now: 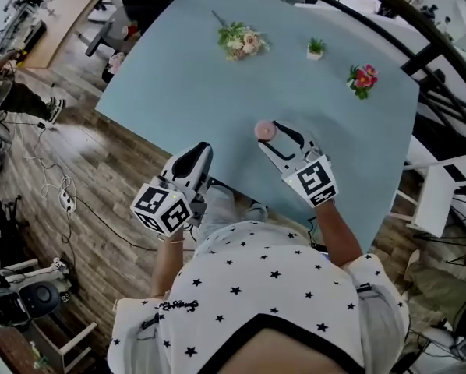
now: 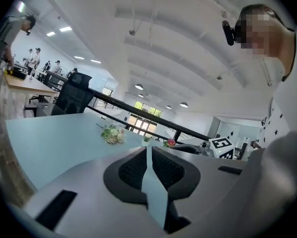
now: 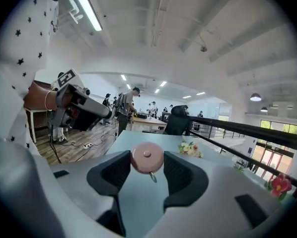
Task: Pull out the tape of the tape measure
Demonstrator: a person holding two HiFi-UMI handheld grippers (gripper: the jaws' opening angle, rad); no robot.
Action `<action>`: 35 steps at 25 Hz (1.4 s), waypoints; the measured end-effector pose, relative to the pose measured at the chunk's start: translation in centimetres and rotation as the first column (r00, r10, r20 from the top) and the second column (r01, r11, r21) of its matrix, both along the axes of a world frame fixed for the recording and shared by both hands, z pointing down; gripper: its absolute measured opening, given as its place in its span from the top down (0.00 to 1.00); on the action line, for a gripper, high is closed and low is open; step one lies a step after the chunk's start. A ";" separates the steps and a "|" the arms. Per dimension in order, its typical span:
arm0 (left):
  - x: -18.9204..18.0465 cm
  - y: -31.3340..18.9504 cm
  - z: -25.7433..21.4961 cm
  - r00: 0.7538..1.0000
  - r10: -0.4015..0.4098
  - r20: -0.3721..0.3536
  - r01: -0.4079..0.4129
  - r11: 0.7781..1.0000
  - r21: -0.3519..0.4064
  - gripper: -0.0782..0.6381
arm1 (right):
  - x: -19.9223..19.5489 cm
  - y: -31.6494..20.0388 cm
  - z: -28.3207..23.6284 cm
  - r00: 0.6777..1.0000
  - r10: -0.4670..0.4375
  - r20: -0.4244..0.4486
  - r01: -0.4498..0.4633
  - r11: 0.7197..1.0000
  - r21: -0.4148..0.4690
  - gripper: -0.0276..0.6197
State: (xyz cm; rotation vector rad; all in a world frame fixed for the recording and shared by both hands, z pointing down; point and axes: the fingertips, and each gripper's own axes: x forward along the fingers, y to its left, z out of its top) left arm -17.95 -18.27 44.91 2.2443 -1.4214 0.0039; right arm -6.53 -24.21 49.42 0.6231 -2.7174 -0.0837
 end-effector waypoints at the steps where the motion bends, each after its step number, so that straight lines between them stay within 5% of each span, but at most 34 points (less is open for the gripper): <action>1: 0.3 -0.1 -0.1 1.000 0.010 0.000 -0.010 1.000 0.002 0.84 | 0.1 0.2 -0.7 1.000 0.000 0.012 0.000 1.000 0.013 0.64; 5: 2.0 -0.6 -0.5 0.997 0.069 -0.026 -0.069 0.998 0.004 0.84 | 0.8 1.0 -3.2 0.999 0.007 0.051 -0.010 0.998 0.056 0.64; 12: 6.3 -1.4 -2.2 0.968 0.228 -0.104 -0.226 0.974 0.025 0.67 | 1.8 2.4 -6.6 0.992 -0.003 0.123 -0.012 0.992 0.128 0.64; 20: 9.5 -1.1 -3.2 0.917 0.334 -0.219 -0.334 0.942 0.039 0.60 | 1.0 4.9 -7.7 0.994 -0.075 0.080 0.055 0.971 0.233 0.64; 24: 10.8 -0.5 -3.2 0.886 0.376 -0.270 -0.382 0.924 0.033 0.60 | 0.7 6.3 -7.1 0.994 -0.098 0.042 0.086 0.970 0.229 0.64; 35: 11.8 -0.7 -3.1 0.872 0.370 -0.319 -0.388 0.922 0.009 0.76 | 1.3 6.8 -7.1 0.997 -0.079 0.021 0.071 0.969 0.237 0.63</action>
